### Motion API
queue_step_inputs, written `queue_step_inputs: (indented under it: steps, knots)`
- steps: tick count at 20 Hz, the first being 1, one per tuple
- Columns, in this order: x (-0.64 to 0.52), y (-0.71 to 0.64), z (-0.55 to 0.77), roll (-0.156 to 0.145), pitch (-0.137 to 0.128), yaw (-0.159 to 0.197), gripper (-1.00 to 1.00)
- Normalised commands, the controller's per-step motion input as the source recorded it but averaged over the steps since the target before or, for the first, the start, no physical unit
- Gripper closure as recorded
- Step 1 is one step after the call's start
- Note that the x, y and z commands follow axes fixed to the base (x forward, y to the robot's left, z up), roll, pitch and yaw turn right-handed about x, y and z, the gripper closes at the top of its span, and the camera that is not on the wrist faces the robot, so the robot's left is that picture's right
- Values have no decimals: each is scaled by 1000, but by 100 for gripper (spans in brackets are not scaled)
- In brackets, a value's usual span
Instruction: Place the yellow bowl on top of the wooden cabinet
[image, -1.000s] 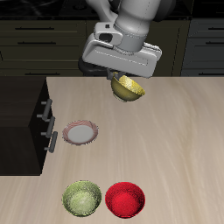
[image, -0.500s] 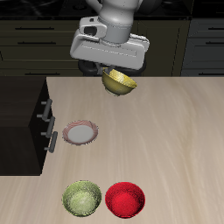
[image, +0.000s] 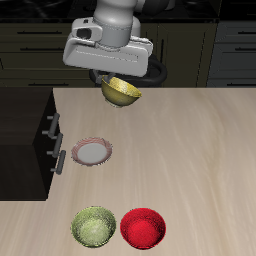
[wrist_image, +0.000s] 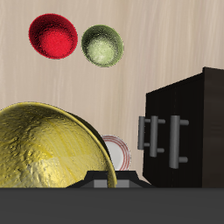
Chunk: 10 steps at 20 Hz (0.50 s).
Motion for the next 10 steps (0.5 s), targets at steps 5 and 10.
queue_step_inputs:
  steps: [5,10]
  knots:
    - [-139,-576,195,-49,-40,6,100]
    - [-135,-365,141,-37,-28,15,100]
